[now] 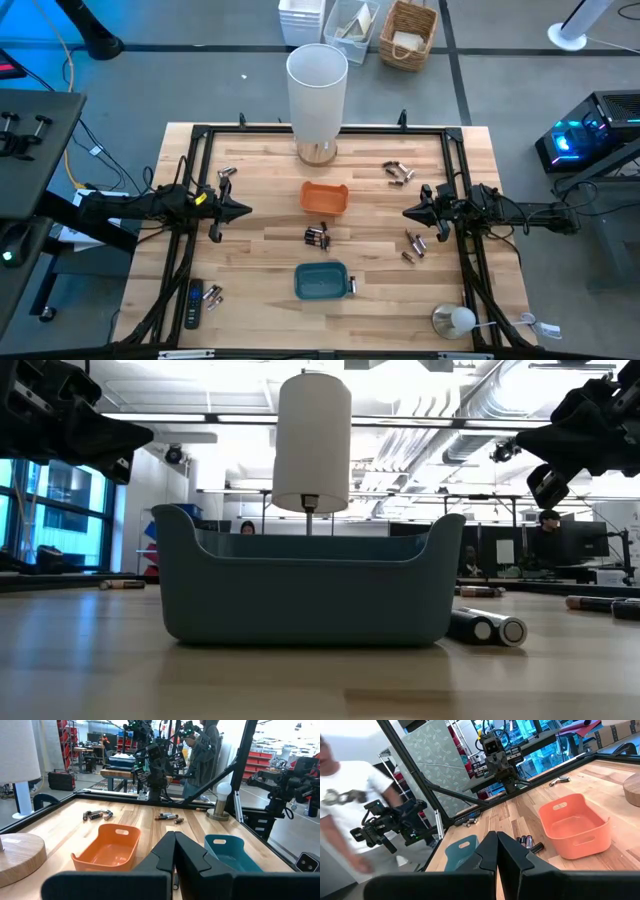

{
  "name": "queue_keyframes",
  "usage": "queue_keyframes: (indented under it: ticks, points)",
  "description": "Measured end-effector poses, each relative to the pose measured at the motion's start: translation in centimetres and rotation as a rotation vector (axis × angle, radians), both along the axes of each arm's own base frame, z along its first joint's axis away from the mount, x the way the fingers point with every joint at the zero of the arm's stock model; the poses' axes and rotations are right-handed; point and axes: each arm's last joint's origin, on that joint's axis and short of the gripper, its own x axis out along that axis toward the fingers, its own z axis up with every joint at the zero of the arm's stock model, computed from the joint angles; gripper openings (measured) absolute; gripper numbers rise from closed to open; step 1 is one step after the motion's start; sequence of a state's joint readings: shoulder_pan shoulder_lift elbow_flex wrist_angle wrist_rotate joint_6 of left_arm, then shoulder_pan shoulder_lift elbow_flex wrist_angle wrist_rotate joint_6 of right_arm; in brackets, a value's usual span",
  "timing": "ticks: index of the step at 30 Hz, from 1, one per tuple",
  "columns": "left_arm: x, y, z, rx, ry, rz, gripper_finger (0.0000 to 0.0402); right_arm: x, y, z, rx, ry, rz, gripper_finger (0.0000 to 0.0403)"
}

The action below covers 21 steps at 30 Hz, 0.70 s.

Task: Sort batteries

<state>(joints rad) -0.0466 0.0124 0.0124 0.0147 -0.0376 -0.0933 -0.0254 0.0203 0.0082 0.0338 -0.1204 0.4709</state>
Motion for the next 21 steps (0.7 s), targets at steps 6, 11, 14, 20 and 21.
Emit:
queue_keyframes:
  ticks: [6, 11, 14, 20, 21]
  points:
    - [0.0, 0.0, 0.0, 0.000, 0.000, 0.000, 0.0000, 0.0, 0.0, 0.0, 0.000, 0.000, 0.000, 0.0000]
    - [0.0, 0.0, 0.0, 0.000, 0.000, 0.000, 0.0000, 0.0, 0.0, 0.0, 0.000, 0.000, 0.000, 0.0000]
    - [0.0, 0.0, 0.0, 0.000, -0.002, 0.000, 0.0000, 0.0, 0.0, 0.0, 0.000, 0.000, 0.000, 0.0000]
    - [-0.4, 0.1, 2.9, -0.226, -0.301, -0.005, 0.0000, 0.0, 0.0, 0.0, 0.000, 0.000, 0.000, 0.0000]
    - [-0.5, 0.2, 3.7, -0.298, -0.383, -0.012, 0.0000, 0.0, 0.0, 0.0, 0.000, 0.000, 0.000, 0.0000]
